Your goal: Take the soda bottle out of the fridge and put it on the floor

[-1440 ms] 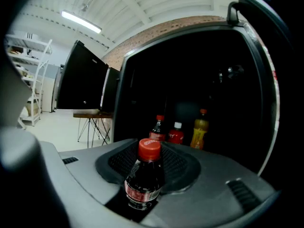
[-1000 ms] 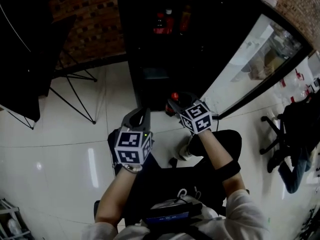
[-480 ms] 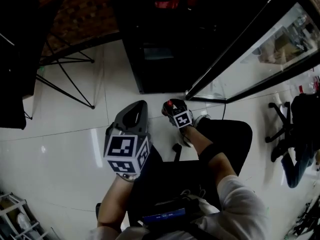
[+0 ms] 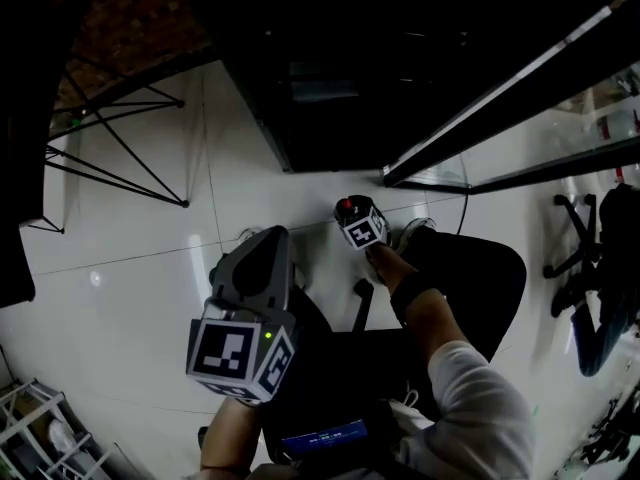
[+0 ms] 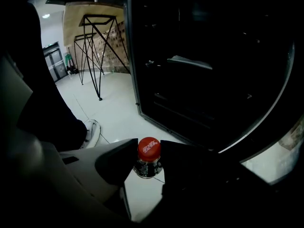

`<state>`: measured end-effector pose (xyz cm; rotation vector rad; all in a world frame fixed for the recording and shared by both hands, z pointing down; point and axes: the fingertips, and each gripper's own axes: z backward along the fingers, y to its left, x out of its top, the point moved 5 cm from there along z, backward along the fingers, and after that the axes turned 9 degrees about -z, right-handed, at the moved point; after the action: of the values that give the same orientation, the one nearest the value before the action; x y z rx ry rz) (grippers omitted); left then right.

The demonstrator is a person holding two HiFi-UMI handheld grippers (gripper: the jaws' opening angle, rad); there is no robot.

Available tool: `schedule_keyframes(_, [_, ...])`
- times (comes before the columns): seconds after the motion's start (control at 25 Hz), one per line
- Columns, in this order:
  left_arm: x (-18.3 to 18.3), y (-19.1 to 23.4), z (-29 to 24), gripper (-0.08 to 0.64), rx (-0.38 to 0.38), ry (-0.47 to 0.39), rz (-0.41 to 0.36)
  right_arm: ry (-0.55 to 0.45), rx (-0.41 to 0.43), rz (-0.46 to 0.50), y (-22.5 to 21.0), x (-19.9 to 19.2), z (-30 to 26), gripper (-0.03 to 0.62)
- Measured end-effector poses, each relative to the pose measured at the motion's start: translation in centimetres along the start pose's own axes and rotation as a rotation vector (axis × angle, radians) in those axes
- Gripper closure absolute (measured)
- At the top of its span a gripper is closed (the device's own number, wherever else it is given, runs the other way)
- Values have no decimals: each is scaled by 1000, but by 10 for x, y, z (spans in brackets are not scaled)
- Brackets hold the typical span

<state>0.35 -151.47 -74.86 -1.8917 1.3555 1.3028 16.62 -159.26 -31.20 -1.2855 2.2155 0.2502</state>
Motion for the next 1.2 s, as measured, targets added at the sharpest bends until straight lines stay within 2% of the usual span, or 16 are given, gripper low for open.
schedule_keyframes(0.24, [4,-1,-2,558,-17,-8,10,49,-5,10,-13,-23,-27,423])
schedule_keyframes(1.2, [1,3,-4,558,-21,-12,41,95,-29,35,-7,-41,-53,422])
